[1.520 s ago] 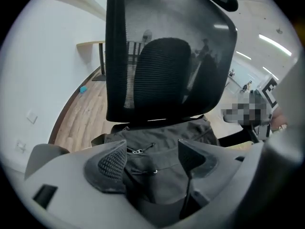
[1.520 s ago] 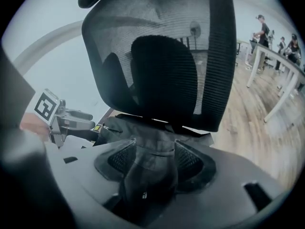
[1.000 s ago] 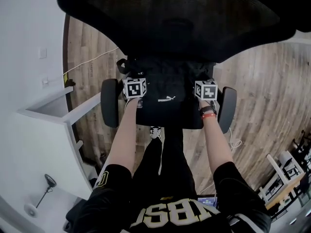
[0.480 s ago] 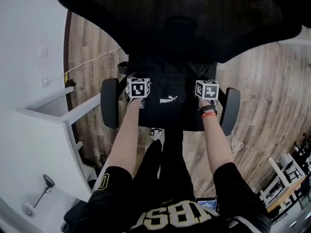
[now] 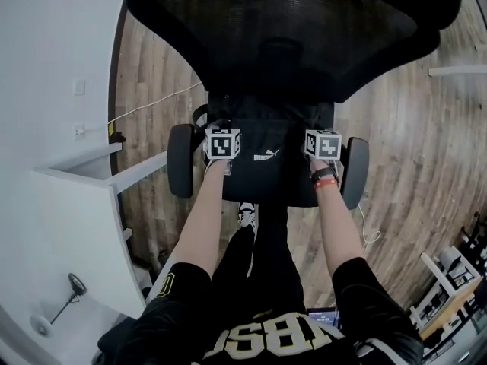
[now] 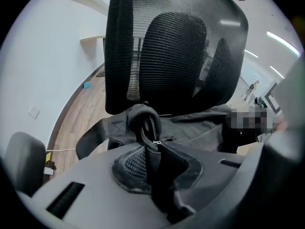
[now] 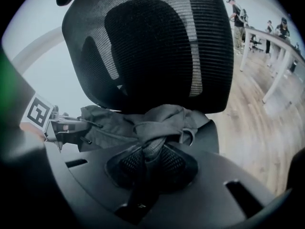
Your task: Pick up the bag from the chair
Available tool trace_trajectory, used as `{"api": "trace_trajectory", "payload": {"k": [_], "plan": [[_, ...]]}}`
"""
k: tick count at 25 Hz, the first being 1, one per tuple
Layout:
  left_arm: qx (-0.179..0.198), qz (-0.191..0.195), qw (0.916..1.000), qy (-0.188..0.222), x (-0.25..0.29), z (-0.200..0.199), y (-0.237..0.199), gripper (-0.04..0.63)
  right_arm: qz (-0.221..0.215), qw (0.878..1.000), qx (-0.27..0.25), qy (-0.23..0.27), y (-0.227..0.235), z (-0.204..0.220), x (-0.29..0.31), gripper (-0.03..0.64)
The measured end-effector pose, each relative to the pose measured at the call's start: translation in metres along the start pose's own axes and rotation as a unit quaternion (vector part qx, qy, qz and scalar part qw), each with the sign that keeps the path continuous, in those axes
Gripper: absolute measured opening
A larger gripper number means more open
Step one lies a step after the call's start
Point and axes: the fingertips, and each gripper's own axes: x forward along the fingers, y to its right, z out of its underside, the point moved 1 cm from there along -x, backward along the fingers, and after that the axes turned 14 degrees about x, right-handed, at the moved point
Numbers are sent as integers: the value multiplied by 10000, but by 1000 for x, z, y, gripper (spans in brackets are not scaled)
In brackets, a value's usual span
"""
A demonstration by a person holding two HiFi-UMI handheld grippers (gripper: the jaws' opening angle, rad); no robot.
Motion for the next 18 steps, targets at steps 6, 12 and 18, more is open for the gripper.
{"api": "trace_trajectory", "payload": {"k": [6, 12, 18], "plan": [[-35, -41, 9996, 261, -32, -22, -3, 52, 41, 9996, 38, 282, -20, -13, -33, 58], [-82, -85, 9984, 549, -69, -46, -8, 52, 17, 9980, 10, 636, -44, -31, -71, 58], [-110, -215, 9964, 810, -122, -65, -5, 52, -61, 9950, 106, 991, -68, -37, -114, 58]]}}
